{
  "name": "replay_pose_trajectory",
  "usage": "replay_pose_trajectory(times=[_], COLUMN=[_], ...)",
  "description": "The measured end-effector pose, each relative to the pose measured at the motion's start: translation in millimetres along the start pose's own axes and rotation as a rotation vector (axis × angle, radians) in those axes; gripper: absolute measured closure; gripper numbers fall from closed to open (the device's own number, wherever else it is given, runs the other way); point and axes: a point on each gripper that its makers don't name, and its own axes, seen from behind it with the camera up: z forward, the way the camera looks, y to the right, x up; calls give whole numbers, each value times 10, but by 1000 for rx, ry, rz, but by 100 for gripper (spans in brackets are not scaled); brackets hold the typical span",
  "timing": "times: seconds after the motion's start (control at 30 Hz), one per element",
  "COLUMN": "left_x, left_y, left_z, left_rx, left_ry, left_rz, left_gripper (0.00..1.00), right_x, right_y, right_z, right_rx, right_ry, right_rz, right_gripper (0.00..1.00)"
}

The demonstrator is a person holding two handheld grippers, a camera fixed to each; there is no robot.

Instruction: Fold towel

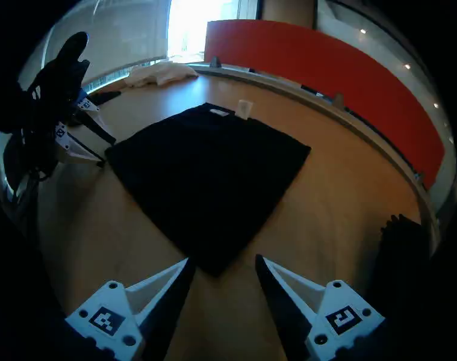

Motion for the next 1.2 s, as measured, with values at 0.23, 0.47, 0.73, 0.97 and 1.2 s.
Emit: replay_pose_trajectory(times=[0.23,0.47,0.73,0.97,1.2], left_x=[-3,-11,-10,-13,-22], left_y=[25,36,34,35,41], left_z=[2,-1,-8,-18,-25], left_rx=[3,3,4,4,9], left_ry=[-2,-9,-14,-22,-32], left_rz=[0,1,1,2,-2], left_gripper=[33,46,47,48,64], right_x=[-26,-69,-66,-63,-70], right_y=[-22,-65,-107,-149,-137], right_z=[2,8,14,20,20], right_rx=[9,25,42,54,53], right_ry=[-8,-23,-26,-28,-31], right_rz=[-12,-6,-1,4,13], right_gripper=[35,51,63,77,83])
